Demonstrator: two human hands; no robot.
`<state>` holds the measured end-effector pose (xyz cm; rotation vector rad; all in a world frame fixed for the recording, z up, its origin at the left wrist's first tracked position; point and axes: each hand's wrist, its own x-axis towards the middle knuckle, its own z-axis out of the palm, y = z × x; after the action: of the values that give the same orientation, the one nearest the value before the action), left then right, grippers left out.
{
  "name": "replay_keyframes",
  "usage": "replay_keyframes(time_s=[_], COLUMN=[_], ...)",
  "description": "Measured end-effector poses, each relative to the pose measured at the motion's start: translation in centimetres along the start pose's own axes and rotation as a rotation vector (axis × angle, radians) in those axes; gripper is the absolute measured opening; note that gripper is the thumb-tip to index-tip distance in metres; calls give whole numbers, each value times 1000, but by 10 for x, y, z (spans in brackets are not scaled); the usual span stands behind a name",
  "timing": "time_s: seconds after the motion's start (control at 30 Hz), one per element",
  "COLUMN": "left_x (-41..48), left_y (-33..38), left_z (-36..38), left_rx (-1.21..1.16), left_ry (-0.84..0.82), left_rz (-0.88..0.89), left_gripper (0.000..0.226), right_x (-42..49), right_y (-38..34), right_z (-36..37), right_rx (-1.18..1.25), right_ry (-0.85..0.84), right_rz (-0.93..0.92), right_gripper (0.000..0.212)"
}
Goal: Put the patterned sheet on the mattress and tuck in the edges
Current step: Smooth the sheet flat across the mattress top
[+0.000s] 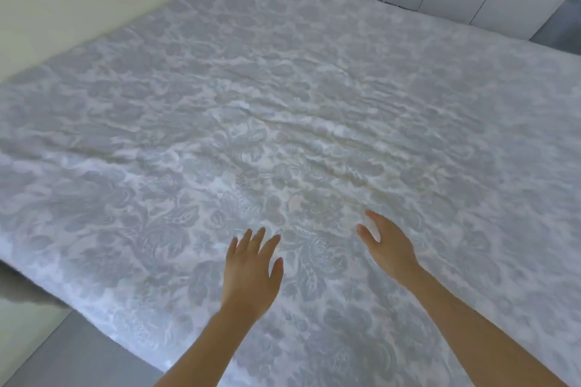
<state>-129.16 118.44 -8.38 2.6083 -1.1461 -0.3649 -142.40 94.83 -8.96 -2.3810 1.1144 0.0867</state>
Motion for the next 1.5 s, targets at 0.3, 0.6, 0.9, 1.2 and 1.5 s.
replay_keyframes(time_s=[0.3,0.6,0.9,1.2,1.5], left_x=[136,-49,78,-54,123], left_y=[-96,-140,-152,-252,-312], left_z=[79,120,10,54,-61], left_rx=[329,176,176,217,194], left_ry=[-109,-64,40,-158,123], left_rz=[-1,219,357,-109,-67], left_gripper=[61,49,50,57,40], right_x=[103,-133,32,-85,143], right_y=[44,-6,-38,-147,-215], right_z=[91,229,77,247,157], right_rx=[-321,-601,-123,-174,47], right_ry=[123,64,120,-217,77], right_rz=[186,-453,-217,-809,-433], right_gripper=[63,62,61,48,49])
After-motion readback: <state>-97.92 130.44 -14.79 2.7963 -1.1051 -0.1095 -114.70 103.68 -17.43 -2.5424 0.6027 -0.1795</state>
